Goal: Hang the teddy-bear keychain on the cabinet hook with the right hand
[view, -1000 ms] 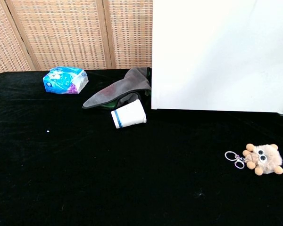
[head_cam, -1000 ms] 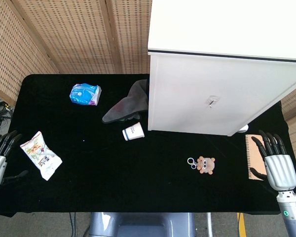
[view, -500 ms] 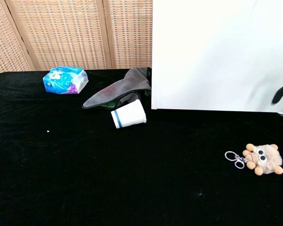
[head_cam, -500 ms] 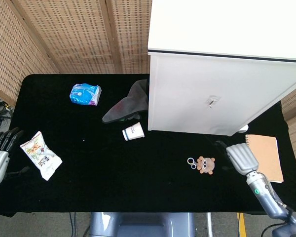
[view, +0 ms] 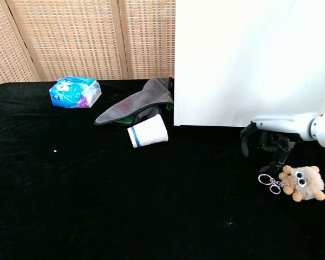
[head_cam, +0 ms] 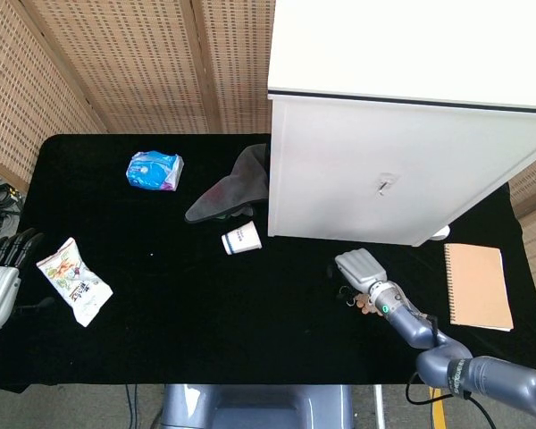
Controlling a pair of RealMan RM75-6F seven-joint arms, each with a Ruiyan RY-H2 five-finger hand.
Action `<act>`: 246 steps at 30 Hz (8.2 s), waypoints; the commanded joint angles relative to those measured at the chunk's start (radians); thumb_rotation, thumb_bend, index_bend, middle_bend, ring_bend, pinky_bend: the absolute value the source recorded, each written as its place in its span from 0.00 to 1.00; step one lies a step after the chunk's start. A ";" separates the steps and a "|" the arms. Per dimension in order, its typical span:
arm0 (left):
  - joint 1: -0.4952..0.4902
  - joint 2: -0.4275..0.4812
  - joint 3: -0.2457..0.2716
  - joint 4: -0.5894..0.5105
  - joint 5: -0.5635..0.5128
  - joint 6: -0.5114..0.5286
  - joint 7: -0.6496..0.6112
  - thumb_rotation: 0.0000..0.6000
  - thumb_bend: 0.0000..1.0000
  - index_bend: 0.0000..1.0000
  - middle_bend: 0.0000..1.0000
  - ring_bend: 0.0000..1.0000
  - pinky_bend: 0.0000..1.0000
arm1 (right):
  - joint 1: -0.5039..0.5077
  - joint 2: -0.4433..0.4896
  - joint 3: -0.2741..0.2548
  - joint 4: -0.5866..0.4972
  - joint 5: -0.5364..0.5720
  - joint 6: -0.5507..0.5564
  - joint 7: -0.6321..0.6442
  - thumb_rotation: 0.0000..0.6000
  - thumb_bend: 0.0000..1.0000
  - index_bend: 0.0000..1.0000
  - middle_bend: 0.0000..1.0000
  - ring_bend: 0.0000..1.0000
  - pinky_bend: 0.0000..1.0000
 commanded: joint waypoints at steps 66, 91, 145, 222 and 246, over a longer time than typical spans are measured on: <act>-0.001 0.005 0.008 -0.006 0.007 0.003 -0.012 1.00 0.00 0.00 0.00 0.00 0.00 | -0.003 -0.098 -0.073 0.142 -0.065 0.081 0.010 1.00 0.59 0.63 0.95 0.94 1.00; 0.008 0.010 0.017 -0.015 0.039 0.030 -0.021 1.00 0.00 0.00 0.00 0.00 0.00 | -0.122 0.158 -0.077 -0.072 -0.505 0.578 0.379 1.00 0.59 0.64 0.95 0.94 1.00; 0.002 -0.002 0.017 -0.011 0.027 0.015 0.000 1.00 0.00 0.00 0.00 0.00 0.00 | -0.146 0.189 0.146 -0.007 -0.490 0.887 0.004 1.00 0.59 0.67 0.96 0.94 1.00; -0.001 -0.003 0.017 -0.006 0.022 0.007 -0.003 1.00 0.00 0.00 0.00 0.00 0.00 | -0.146 0.194 0.147 -0.041 -0.517 0.946 -0.113 1.00 0.17 0.59 0.96 0.94 1.00; 0.023 -0.010 0.050 -0.016 0.098 0.063 0.022 1.00 0.00 0.00 0.00 0.00 0.00 | -0.549 0.383 -0.121 -0.108 -0.407 0.994 0.213 1.00 0.00 0.03 0.00 0.00 0.02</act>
